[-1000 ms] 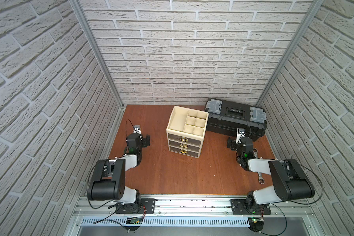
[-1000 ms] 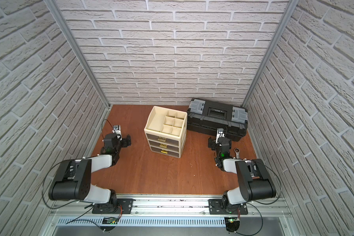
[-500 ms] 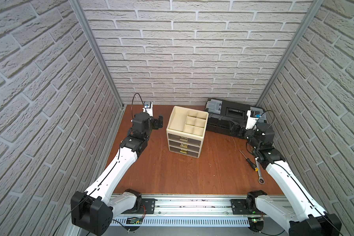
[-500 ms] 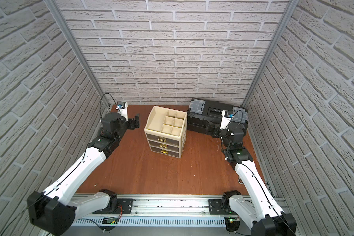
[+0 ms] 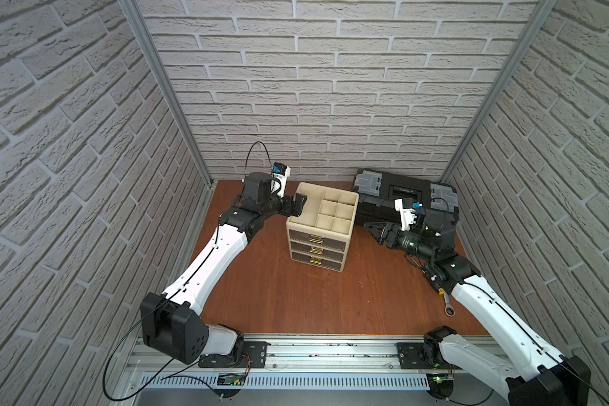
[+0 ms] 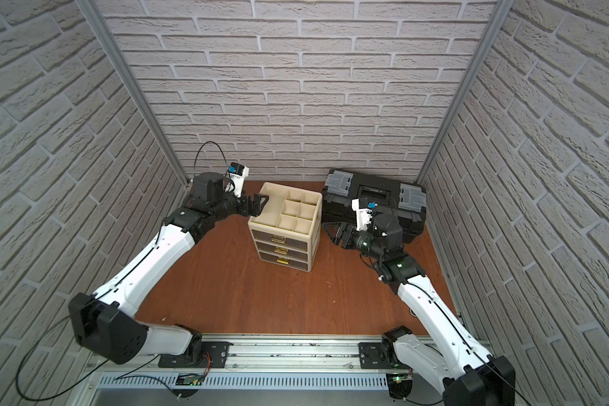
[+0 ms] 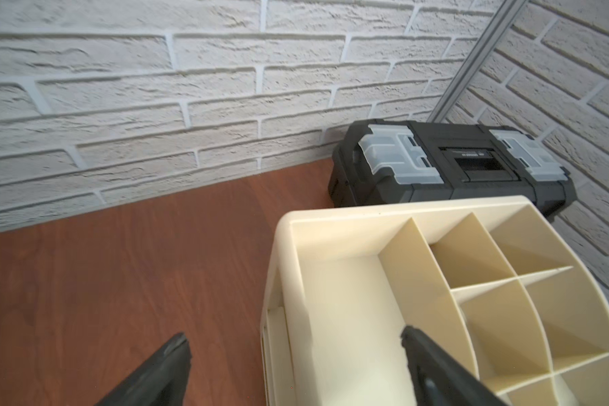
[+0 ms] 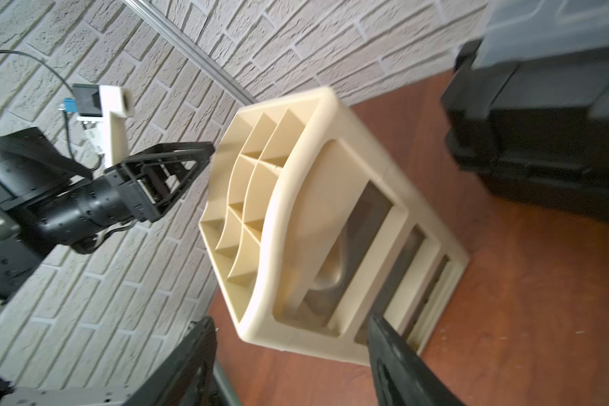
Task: Take the mice out of the drawer
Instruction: Adjust the storage box at the center of the board.
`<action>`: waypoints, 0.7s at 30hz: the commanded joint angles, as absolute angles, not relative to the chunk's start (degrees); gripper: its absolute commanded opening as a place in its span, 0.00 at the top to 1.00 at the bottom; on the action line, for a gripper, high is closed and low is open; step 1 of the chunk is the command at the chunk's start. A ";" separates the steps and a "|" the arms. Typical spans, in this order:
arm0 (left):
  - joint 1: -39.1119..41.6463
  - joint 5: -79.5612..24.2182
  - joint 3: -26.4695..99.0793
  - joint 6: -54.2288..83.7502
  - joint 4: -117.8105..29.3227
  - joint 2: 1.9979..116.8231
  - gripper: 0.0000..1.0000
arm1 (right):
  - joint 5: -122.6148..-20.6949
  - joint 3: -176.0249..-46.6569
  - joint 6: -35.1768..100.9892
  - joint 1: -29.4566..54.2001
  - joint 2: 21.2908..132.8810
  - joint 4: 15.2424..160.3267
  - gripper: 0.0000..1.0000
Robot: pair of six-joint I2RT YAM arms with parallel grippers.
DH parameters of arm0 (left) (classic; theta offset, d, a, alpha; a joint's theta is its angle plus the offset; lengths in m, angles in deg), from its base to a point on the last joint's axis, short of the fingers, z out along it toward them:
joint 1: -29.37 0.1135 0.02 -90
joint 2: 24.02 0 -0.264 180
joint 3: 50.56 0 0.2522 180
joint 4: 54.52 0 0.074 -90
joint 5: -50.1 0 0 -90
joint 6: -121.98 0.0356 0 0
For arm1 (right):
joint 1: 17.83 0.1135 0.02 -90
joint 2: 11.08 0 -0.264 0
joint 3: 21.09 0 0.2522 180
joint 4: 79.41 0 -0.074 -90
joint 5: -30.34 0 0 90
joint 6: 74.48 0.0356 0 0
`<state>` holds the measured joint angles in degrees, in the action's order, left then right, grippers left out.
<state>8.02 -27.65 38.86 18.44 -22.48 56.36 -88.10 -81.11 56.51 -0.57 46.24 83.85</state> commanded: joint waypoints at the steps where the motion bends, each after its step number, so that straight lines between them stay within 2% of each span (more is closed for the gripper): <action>1: 7.75 -21.83 41.65 16.56 -24.52 57.77 0.06 | -87.16 -80.47 60.14 2.85 48.31 90.37 0.42; 3: 7.55 -20.65 42.80 16.12 -25.15 59.09 0.08 | -85.68 -80.38 61.00 4.12 49.49 90.79 0.48; 7: 6.67 -18.69 44.82 15.70 -26.06 62.48 0.10 | -85.32 -79.61 62.65 5.27 51.45 92.90 0.52; 11: 5.81 -17.90 46.96 15.83 -26.85 65.63 0.10 | -84.30 -79.76 63.27 6.92 52.88 93.48 0.60; 21: 4.89 -14.42 54.87 14.61 -28.98 74.08 0.10 | -78.70 -77.73 66.02 10.96 50.94 93.07 0.68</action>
